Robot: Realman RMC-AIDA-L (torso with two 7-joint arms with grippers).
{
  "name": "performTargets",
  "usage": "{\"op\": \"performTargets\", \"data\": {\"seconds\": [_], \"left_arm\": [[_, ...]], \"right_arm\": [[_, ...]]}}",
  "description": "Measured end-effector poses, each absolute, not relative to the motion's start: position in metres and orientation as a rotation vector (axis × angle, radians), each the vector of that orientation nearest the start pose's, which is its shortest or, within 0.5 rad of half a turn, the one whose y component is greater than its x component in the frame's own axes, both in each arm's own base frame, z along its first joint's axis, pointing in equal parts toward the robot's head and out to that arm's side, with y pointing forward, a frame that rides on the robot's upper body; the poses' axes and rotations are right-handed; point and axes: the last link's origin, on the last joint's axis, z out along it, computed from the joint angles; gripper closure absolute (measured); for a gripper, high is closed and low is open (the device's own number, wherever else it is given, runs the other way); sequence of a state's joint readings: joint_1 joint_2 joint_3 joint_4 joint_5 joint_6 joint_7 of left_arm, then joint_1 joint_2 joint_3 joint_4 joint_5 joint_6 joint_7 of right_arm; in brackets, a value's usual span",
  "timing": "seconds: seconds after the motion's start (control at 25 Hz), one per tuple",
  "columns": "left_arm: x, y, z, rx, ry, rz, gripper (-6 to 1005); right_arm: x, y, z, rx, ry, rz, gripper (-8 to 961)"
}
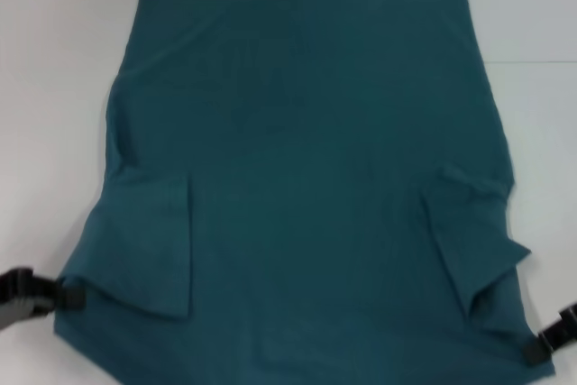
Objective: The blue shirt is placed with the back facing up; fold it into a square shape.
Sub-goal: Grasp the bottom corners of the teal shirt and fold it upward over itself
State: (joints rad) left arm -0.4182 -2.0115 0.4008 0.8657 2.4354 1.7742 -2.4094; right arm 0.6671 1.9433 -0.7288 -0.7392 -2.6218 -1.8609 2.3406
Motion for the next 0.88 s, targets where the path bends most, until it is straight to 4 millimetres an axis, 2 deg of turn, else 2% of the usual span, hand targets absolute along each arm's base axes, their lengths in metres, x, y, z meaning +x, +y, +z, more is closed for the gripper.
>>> {"op": "performTargets", "data": {"seconds": [0.24, 0.4, 0.56, 0.68, 0.88], "left_arm": [[-0.345, 0.249, 0.070, 2.256, 2.299, 0.401, 982], [-0.343, 0.255, 0.068, 2.270, 2.289, 0.417, 982], [-0.328, 0.284, 0.059, 2.293, 2.245, 0.456, 982], [-0.313, 0.314, 0.053, 2.317, 2.245, 0.469, 982], [-0.291, 0.362, 0.063, 2.403, 2.294, 0.515, 983]], "right_arm": [[0.295, 0.298, 0.047, -2.626, 1.897, -0.291, 926], [0.298, 0.310, 0.052, -2.563, 1.871, -0.184, 924], [0.293, 0.335, 0.063, -2.460, 1.830, -0.007, 922], [0.289, 0.353, 0.071, -2.368, 1.817, 0.119, 920], [0.285, 0.377, 0.087, -2.230, 1.796, 0.295, 917]]}}
